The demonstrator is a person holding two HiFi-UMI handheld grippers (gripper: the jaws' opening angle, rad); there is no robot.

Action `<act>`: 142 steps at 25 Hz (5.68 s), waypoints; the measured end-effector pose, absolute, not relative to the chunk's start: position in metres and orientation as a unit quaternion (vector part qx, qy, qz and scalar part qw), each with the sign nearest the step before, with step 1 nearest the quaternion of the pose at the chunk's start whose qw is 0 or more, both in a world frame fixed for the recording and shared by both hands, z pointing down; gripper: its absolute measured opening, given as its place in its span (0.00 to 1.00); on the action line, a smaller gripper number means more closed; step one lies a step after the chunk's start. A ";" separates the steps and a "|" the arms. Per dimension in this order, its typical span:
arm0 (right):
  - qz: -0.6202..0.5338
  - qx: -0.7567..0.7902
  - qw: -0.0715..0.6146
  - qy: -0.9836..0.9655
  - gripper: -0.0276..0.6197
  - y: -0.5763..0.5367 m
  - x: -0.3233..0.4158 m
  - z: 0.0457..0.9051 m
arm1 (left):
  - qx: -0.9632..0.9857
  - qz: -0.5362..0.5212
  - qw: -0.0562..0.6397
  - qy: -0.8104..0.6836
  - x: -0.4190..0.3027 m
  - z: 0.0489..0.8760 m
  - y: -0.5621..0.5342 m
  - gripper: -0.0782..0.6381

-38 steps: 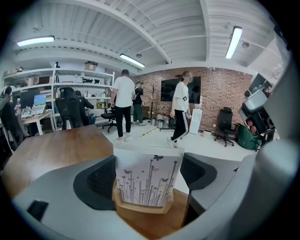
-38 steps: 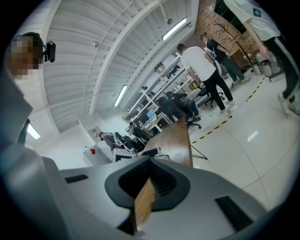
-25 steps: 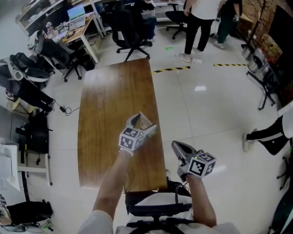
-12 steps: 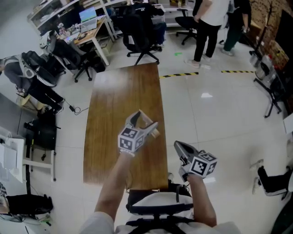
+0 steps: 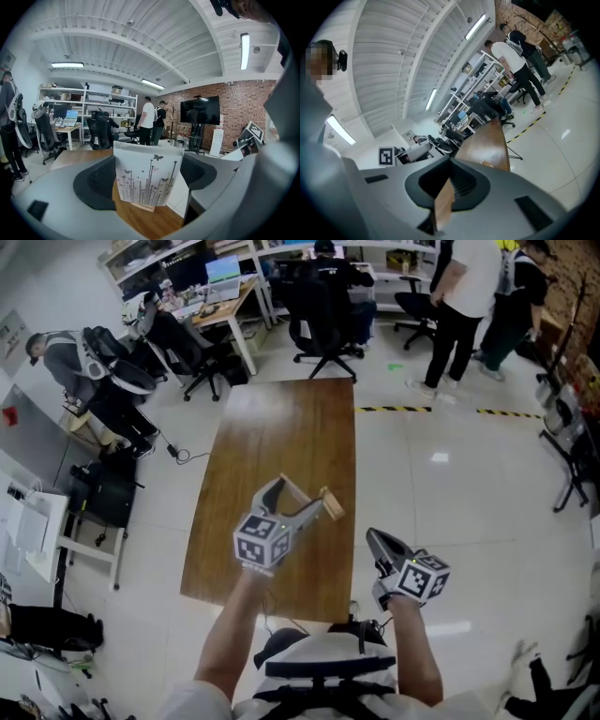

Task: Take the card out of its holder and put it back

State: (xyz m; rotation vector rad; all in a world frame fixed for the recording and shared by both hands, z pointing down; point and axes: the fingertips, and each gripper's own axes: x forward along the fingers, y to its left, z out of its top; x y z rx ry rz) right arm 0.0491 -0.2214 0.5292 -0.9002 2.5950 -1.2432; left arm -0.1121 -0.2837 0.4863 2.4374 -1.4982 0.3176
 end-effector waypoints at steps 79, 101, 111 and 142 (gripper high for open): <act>-0.364 -0.425 0.062 0.826 0.06 -0.182 0.071 0.531 | 0.856 0.191 0.199 -0.437 -0.081 0.552 -0.342 0.70; -0.388 -0.428 0.065 0.814 0.06 -0.214 0.107 0.564 | 0.862 0.192 0.174 -0.436 -0.060 0.620 -0.367 0.70; -0.391 -0.426 0.062 0.813 0.06 -0.215 0.109 0.566 | 0.862 0.191 0.168 -0.438 -0.063 0.619 -0.369 0.70; -0.403 -0.412 0.055 0.815 0.06 -0.217 0.095 0.572 | 0.874 0.190 0.150 -0.422 -0.060 0.622 -0.369 0.70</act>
